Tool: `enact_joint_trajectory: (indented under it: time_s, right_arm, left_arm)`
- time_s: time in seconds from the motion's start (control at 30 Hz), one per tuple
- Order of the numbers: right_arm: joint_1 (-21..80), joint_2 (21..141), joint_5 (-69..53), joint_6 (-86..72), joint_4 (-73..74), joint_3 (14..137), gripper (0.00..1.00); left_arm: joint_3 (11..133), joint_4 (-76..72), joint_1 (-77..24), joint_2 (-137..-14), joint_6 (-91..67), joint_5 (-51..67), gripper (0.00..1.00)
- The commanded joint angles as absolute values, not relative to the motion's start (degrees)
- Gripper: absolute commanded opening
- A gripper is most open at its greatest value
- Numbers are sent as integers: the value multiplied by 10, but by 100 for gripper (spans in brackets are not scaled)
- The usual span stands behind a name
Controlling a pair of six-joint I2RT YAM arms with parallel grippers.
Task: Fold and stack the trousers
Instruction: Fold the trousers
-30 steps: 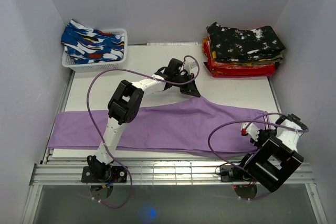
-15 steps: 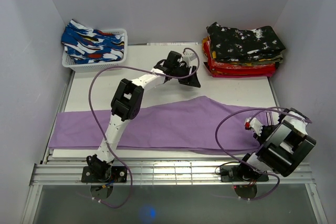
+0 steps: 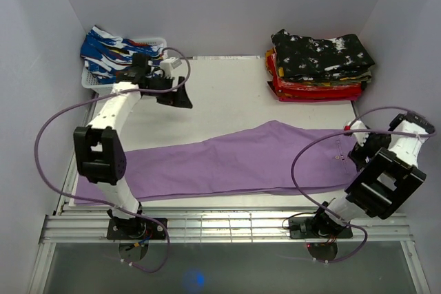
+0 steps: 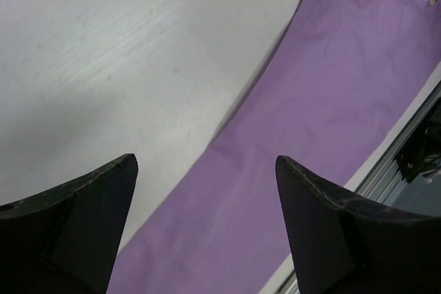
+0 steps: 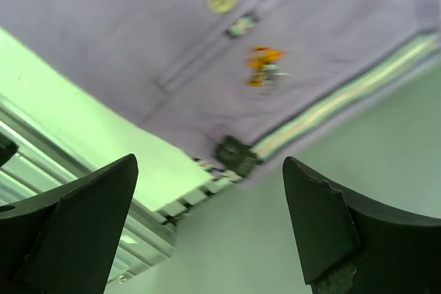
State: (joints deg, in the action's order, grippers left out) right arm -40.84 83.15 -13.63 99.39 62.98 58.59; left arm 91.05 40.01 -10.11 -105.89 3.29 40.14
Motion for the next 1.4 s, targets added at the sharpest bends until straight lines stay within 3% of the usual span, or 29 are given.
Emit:
enact_joint_trajectory:
  time_s: [0.0,0.1,0.3,0.5,0.63,0.87,1.0,1.13,1.37]
  right_arm:
    - [-391,839,-234,944,739,694,91]
    - [-350,834,-247,886,731,701,93]
    - [-208,794,-216,754,592,589,98]
    - [-155,852,-184,661,496,546,100]
    - [-156,896,-136,635,455,539,96]
    - [-177,916,-73,602,390,512,98]
    - [-178,925,-67,568,377,529,98]
    - [-178,929,-70,547,383,558,97]
    - [-177,892,-97,541,417,591,90]
  left_arm:
    - [838,562,-58,-985,170,408,92]
    - [768,605,-22,-948,235,343,91]
    - [653,598,19,-903,281,252,89]
    - [612,542,19,-953,259,222,85]
    - [656,500,12,-1058,250,198,83]
    - [862,483,-18,-1238,222,178,82]
    - [976,508,-20,-1280,203,192,83]
    - [950,508,-1,-1218,178,226,89]
    - [922,523,183,-1102,173,281,98]
